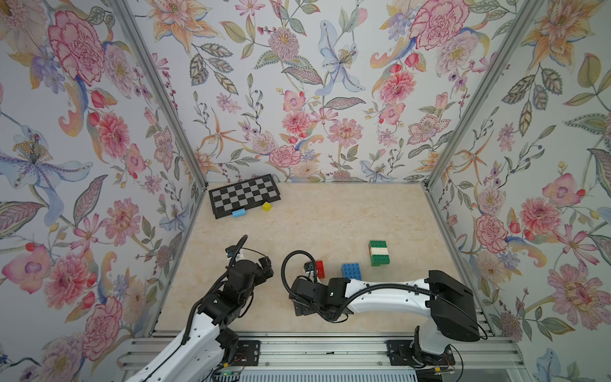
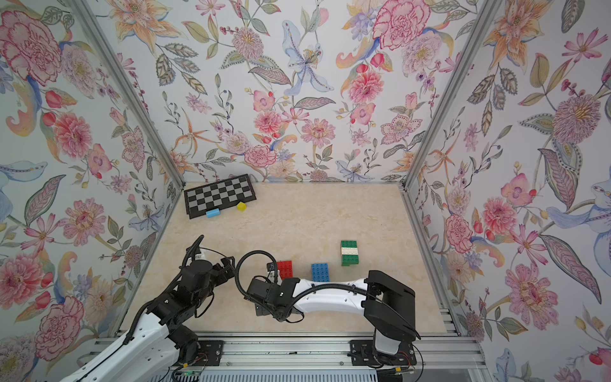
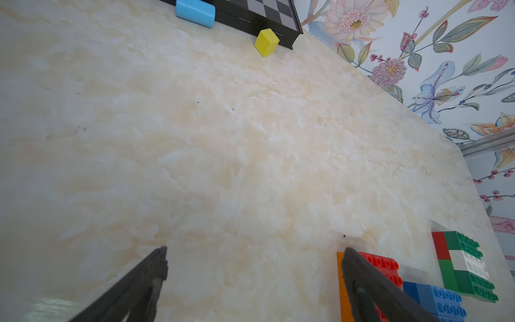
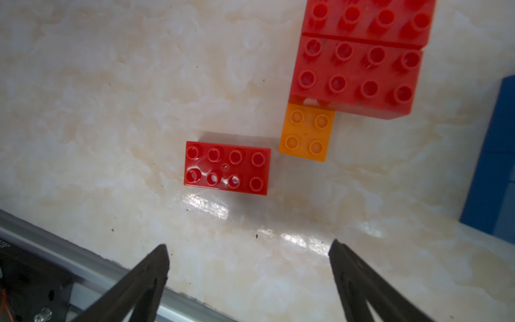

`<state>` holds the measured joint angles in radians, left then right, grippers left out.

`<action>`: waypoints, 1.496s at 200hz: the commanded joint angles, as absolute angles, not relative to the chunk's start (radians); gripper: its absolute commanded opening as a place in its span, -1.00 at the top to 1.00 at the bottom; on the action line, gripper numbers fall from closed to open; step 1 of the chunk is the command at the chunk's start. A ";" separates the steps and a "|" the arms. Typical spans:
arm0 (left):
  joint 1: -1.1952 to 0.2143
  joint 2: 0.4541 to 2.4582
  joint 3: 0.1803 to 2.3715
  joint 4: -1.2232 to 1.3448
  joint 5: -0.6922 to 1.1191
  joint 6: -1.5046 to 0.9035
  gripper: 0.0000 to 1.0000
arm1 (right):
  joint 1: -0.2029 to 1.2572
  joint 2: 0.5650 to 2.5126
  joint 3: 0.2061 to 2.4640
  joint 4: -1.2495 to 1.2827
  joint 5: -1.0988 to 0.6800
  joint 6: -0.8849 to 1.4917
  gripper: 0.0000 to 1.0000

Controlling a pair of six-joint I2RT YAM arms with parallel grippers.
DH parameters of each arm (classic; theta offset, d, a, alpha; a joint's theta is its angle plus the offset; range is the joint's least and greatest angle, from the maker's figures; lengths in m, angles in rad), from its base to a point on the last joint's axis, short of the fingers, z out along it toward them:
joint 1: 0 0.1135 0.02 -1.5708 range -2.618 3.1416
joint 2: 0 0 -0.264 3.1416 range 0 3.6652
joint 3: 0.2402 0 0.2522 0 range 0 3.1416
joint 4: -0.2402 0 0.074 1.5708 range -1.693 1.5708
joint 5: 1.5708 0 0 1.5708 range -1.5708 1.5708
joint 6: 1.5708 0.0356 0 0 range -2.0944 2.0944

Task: Assemble a rectangle with lego
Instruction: Pick up the lego brick from the center of the board.

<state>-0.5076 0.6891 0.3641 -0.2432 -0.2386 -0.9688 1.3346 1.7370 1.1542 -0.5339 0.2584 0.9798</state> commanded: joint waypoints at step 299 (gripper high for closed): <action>-0.384 0.692 0.232 -0.114 -0.138 -0.947 -0.98 | 1.269 2.043 1.427 -0.568 0.251 0.859 -0.27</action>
